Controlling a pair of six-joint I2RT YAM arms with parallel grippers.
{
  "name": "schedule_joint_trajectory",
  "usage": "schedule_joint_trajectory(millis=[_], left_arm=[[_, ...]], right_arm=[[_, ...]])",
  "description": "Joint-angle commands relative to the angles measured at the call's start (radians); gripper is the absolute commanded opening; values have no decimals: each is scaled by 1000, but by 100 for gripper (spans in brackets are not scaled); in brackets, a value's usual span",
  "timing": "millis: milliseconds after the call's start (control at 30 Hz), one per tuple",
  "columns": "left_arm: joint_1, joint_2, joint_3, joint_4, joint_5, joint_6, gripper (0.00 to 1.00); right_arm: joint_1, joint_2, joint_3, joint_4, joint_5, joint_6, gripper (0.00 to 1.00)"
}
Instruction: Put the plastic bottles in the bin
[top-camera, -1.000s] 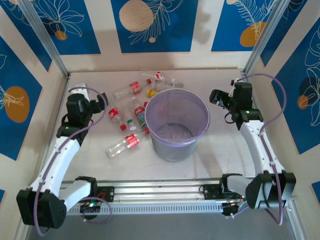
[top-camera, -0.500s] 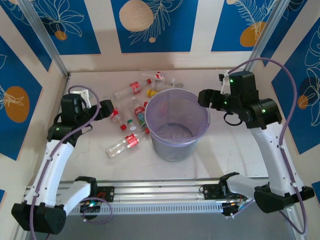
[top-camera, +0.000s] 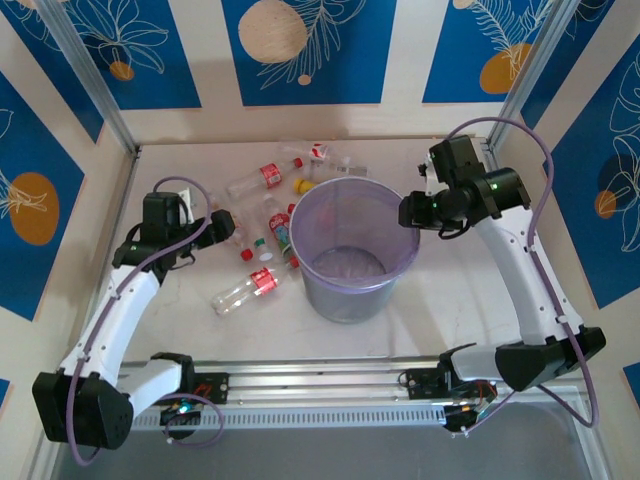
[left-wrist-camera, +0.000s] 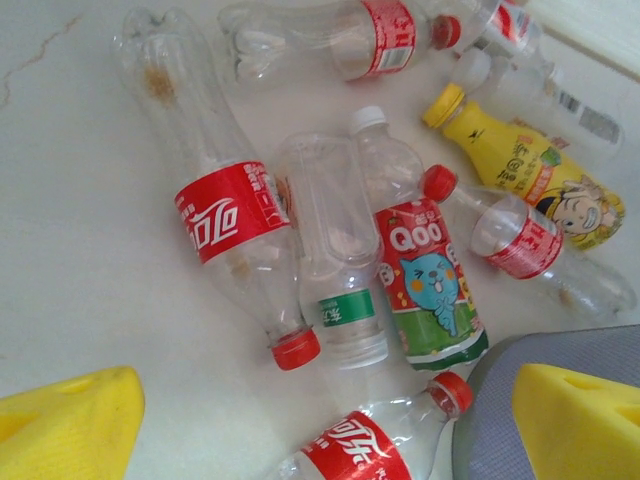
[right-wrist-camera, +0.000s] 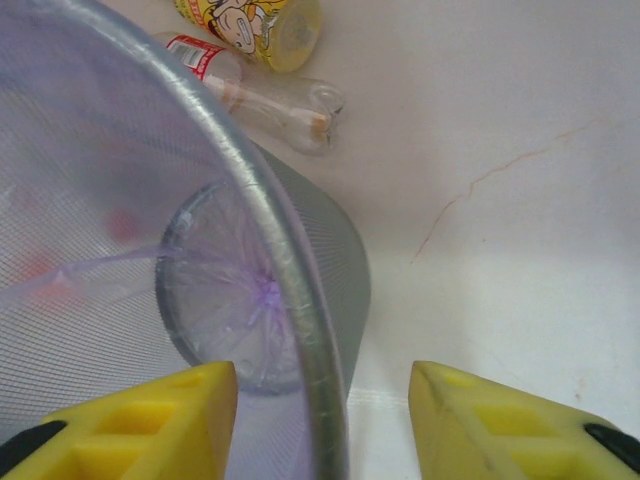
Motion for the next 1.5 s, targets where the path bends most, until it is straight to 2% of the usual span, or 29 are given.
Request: schedule_joint_trajectory(millis=[0, 100, 200, 267, 467, 600, 733, 800, 900, 1067, 1200, 1333, 1400, 1467], left_arm=[[-24, 22, 4, -11, -46, 19, 94], [-42, 41, 8, -20, -73, 29, 94], [-58, 56, 16, -24, -88, 36, 94], [-66, 65, 22, -30, -99, 38, 95], [-92, 93, 49, -53, -134, 52, 95], [-118, 128, 80, -72, -136, 76, 95], [-145, 157, 104, -100, -129, 119, 95], [-161, 170, 116, -132, -119, 151, 95], [-188, 193, 120, -189, -116, 187, 95], [-235, 228, 86, -243, -113, 203, 98], [-261, 252, 49, -240, -89, 183, 100], [-297, 302, 44, -270, -132, 198, 100], [-311, 330, 40, -274, -139, 203, 100], [-326, 357, 39, -274, -151, 205, 100]], right_arm=[[-10, 27, -9, -19, -34, -29, 42], [-15, 50, -10, -14, -27, -44, 38], [-22, 63, -5, -9, -19, -57, 28], [-34, 65, 3, -10, -15, -62, 26], [-54, 55, 37, -5, 26, -105, 9], [-78, 66, 76, -21, 57, -135, 2], [-133, 71, 102, -6, 66, -162, 1], [-199, 81, 121, -3, 52, -168, 0], [-286, 99, 130, 25, -2, -174, 0], [-354, 150, 135, 88, -96, -170, 0], [-372, 180, 137, 128, -166, -158, 0], [-367, 198, 135, 132, -207, -161, 0], [-357, 194, 130, 137, -224, -159, 3], [-353, 190, 124, 136, -244, -157, 13]])
